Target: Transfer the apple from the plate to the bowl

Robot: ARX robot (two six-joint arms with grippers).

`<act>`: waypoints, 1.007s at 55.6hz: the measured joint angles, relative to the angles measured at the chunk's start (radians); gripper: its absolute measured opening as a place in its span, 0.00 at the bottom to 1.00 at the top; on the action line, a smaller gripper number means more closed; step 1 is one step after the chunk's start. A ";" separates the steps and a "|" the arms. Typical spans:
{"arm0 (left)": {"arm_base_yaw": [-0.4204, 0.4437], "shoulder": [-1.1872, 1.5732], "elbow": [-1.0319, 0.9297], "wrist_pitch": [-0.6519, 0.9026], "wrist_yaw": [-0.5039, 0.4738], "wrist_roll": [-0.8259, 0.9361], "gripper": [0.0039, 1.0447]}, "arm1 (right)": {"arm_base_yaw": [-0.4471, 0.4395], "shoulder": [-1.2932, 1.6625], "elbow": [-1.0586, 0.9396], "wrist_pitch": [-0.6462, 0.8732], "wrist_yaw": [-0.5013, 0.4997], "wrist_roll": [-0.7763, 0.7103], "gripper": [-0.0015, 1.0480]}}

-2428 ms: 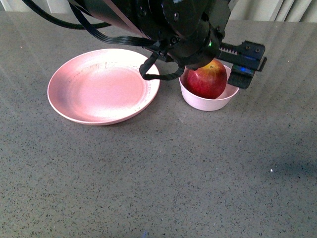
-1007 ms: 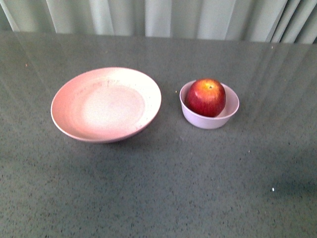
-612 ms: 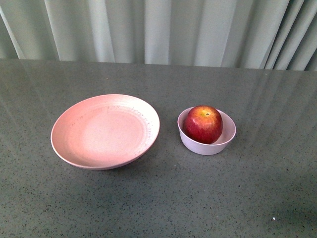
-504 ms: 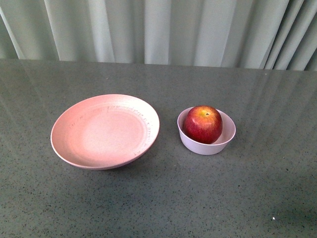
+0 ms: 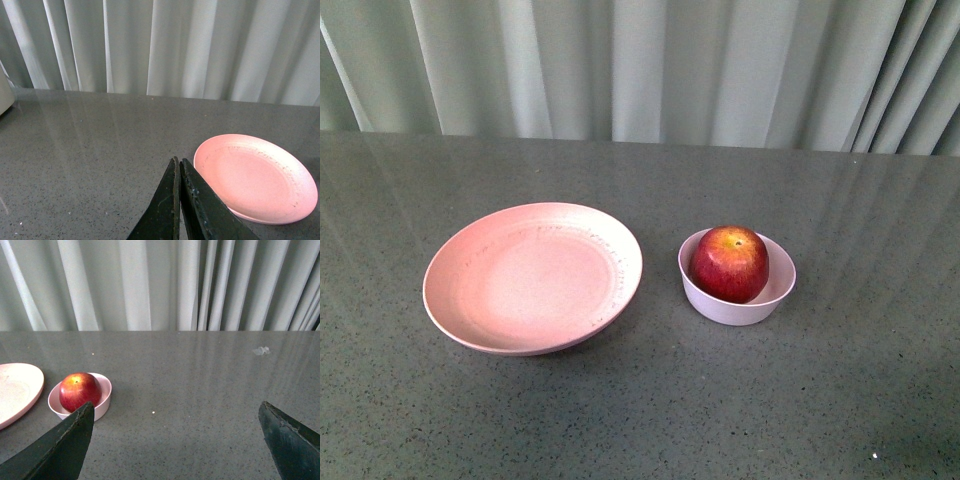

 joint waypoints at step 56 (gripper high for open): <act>0.000 -0.233 0.000 -0.249 0.000 0.000 0.15 | 0.000 0.000 0.000 0.000 0.000 0.000 0.91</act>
